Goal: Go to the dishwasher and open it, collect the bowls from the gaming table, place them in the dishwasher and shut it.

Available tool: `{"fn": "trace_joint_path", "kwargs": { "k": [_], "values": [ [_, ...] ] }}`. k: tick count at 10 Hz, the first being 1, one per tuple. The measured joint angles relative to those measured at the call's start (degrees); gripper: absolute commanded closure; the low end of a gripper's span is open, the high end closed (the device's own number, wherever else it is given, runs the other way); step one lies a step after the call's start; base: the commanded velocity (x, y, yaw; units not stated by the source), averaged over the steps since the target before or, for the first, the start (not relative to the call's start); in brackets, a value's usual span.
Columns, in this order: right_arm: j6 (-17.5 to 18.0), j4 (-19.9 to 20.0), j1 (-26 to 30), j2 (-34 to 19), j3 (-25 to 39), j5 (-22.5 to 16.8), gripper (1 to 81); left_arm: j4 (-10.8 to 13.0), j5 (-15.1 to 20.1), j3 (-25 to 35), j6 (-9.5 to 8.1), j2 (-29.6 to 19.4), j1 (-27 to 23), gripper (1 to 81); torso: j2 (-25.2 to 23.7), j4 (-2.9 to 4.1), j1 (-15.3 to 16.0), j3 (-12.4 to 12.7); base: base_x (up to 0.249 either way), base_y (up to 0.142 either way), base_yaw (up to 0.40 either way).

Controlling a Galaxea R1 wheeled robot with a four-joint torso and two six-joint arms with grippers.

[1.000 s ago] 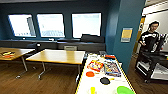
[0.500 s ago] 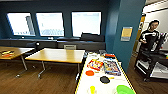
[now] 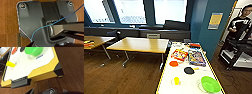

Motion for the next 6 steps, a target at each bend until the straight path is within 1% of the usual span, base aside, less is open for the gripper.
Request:
{"fn": "trace_joint_path", "kwargs": {
  "k": [1, 3, 4, 6],
  "values": [
    [1.4, 0.0, 1.8, -0.9, 0.0, -1.2, 1.0, 0.0, -0.1, 0.0, 0.0, 0.0, -0.3, 1.0, 0.0, 0.0, 0.0, -1.7, 0.0, 0.0, 0.0],
    [3.3, 0.0, 6.9, -0.7, 0.3, -4.5, 1.0, 0.0, -0.1, 0.0, 0.0, 0.0, -0.7, 1.0, 0.0, 0.0, 0.0, -2.9, 0.0, 0.0, 0.0],
    [4.4, 0.0, 9.7, -0.7, 0.3, -7.4, 1.0, 0.0, -0.1, 0.0, 0.0, 0.0, -0.7, 1.0, 0.0, 0.0, 0.0, -2.9, 0.0, 0.0, 0.0],
    [6.1, 0.0, 17.4, -0.7, -0.3, -12.4, 1.0, 0.0, -0.3, 0.0, -0.02, 0.0, -0.9, 1.0, 0.0, 0.0, 0.0, -2.8, 0.0, 0.0, 0.0]
  ]
}}
